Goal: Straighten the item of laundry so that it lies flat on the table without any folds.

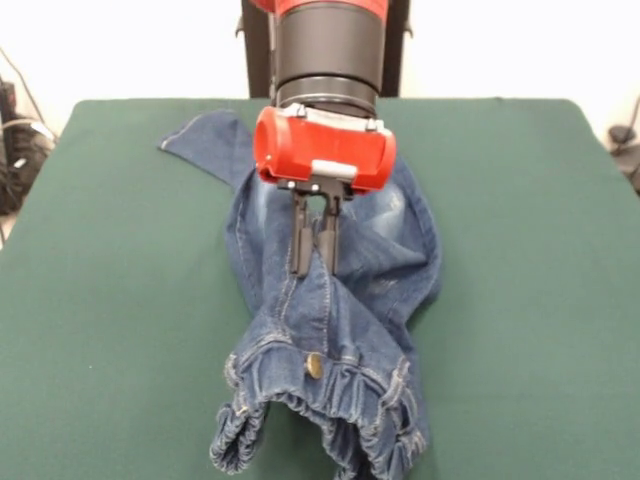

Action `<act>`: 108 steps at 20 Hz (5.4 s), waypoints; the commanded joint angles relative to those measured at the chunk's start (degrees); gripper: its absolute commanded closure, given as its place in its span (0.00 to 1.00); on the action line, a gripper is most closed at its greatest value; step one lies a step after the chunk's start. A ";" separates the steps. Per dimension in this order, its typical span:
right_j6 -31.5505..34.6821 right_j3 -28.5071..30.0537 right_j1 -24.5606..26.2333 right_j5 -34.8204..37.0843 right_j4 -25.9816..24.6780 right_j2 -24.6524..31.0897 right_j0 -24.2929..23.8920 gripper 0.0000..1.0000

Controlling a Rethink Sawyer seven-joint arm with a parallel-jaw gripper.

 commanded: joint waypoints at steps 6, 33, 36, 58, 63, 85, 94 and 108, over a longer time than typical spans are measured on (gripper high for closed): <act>5.48 -2.56 1.30 6.47 -2.04 5.50 -1.26 1.00; -9.07 8.70 -10.69 57.57 8.58 20.96 -12.67 0.00; -10.12 8.03 -11.38 68.61 9.63 20.77 -12.41 0.00; -7.77 14.12 -7.56 78.77 4.05 22.35 -13.62 0.00; -4.17 14.98 -6.93 78.88 4.72 21.68 -12.44 0.00; 6.24 16.62 2.34 62.90 -1.50 14.81 -6.86 0.00; 6.78 14.41 7.31 56.26 -3.11 12.67 -5.43 0.00; 7.54 6.81 18.02 57.21 -3.38 7.19 -2.05 0.00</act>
